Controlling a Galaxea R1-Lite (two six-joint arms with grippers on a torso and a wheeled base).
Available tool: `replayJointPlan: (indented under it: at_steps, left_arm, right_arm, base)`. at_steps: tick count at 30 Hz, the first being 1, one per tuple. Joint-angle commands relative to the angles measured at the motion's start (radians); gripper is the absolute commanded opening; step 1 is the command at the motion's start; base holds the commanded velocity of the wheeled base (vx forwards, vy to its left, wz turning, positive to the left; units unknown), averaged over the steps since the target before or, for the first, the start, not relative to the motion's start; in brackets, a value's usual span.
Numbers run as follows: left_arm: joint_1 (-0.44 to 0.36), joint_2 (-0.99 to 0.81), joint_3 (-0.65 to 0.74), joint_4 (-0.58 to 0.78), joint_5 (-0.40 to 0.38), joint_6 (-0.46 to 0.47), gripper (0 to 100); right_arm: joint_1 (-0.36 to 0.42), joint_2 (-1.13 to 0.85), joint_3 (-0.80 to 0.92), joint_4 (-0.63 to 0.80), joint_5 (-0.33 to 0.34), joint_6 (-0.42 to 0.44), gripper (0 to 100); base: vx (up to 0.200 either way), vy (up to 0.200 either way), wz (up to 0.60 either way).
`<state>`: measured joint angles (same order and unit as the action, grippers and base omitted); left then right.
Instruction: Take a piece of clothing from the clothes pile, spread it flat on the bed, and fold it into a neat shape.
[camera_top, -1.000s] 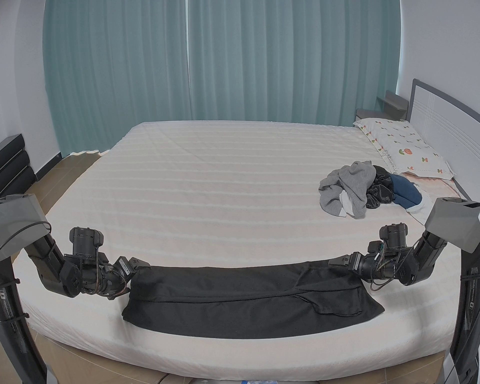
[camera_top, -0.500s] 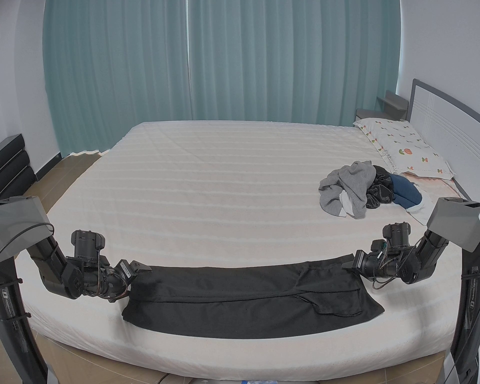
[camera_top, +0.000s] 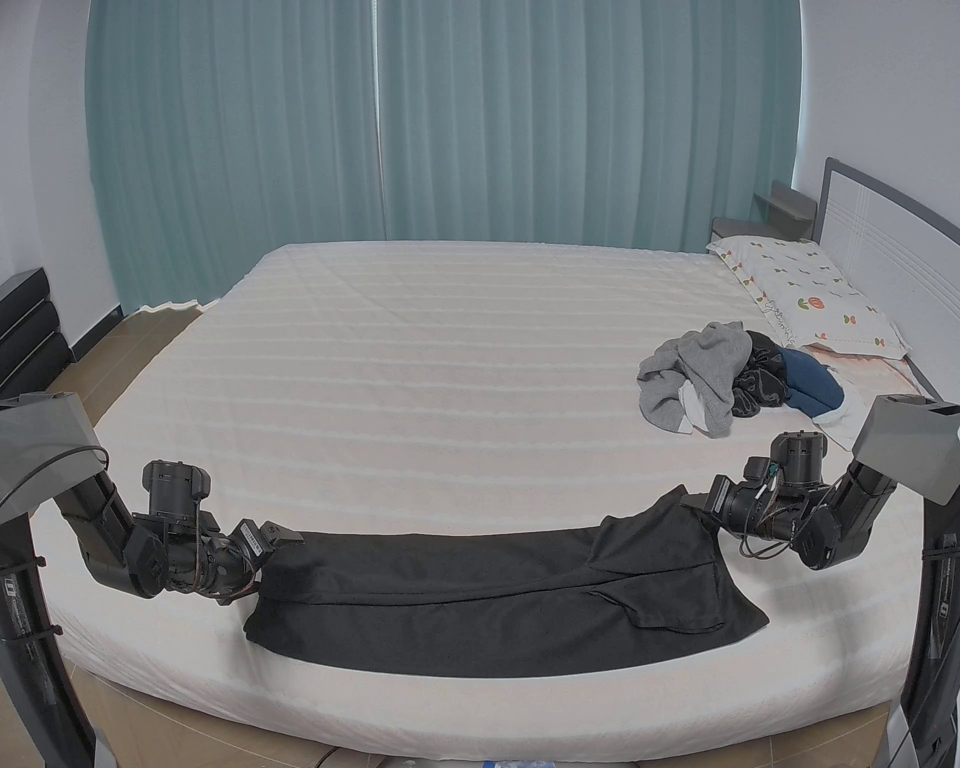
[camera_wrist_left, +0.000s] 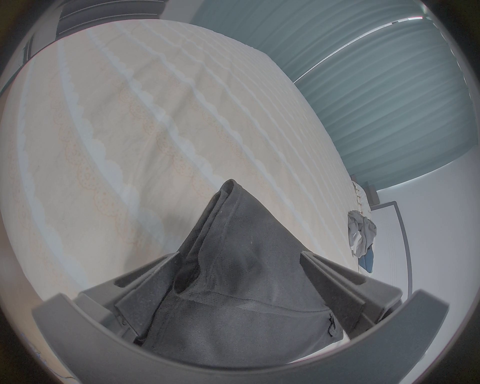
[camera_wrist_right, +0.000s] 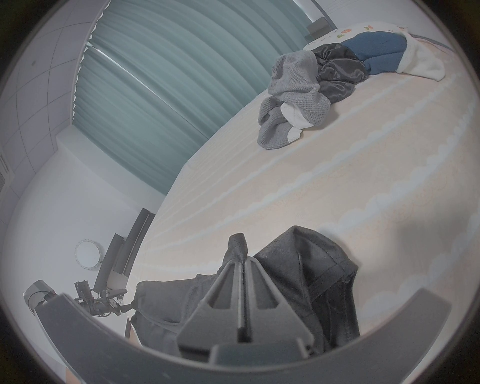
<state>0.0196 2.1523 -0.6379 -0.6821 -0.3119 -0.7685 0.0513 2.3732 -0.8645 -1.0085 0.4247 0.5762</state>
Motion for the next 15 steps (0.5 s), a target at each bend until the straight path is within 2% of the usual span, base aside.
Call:
replayJointPlan:
  at_steps: [1,7,8,15]
  left_arm:
    - [-0.001,0.003,0.000,0.000,-0.001,0.000,100]
    - [-0.001,0.003,0.000,0.000,-0.001,0.000,100]
    - [-0.001,0.003,0.000,0.000,-0.001,0.000,100]
    - [-0.001,0.001,-0.002,0.000,-0.001,-0.009,100]
  right_arm:
    - [-0.004,0.057,-0.015,-0.018,-0.003,-0.001,0]
    - [-0.002,0.072,-0.022,-0.016,-0.004,0.001,0]
    - [-0.002,0.070,-0.022,-0.018,-0.004,0.001,100]
    - [-0.002,-0.026,0.012,-0.016,-0.040,0.002,100]
  base:
    - [0.000,0.000,0.00]
    - [0.000,0.000,0.00]
    - [0.000,0.000,0.00]
    - [0.000,0.000,0.00]
